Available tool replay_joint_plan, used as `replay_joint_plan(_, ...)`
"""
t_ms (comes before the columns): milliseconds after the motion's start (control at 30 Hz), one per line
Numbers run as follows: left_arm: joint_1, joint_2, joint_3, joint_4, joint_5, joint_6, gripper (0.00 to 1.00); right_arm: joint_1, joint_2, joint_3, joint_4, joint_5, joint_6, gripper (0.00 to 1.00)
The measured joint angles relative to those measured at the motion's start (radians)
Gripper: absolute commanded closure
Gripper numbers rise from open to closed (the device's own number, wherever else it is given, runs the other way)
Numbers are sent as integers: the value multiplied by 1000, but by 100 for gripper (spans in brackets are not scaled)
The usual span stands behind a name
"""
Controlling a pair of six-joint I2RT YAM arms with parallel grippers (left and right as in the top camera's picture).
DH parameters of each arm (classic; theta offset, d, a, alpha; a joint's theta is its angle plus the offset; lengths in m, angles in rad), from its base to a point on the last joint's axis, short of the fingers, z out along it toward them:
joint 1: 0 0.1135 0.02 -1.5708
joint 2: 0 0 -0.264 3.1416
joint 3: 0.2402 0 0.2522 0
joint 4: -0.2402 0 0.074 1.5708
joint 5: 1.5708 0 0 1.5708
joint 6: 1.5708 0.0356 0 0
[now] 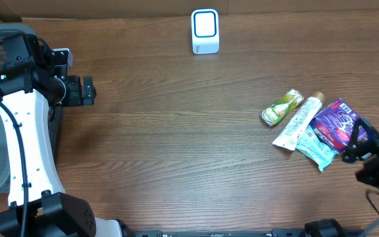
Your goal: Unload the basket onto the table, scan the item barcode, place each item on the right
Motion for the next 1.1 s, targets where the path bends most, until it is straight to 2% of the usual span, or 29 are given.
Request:
replay_joint_plan(200, 0, 0, 0, 0, 1, 0, 0, 0, -158, -426, 453, -18, -149, 0)
replay_joint_plan(467, 0, 0, 0, 0, 1, 0, 1, -3, -360, -944, 947, -32, -196, 0)
replay_joint_plan(733, 0, 0, 0, 0, 1, 0, 0, -18, -541, -1233, 1075, -108, -316, 0)
replay_joint_plan(900, 0, 0, 0, -1, 1, 0, 1, -18, -615, -1310, 1088, -130, -353, 0)
replay_joint_plan(1100, 0, 0, 0, 0, 1, 0, 0, -18, -617, -1339, 1049, -134, -386, 0)
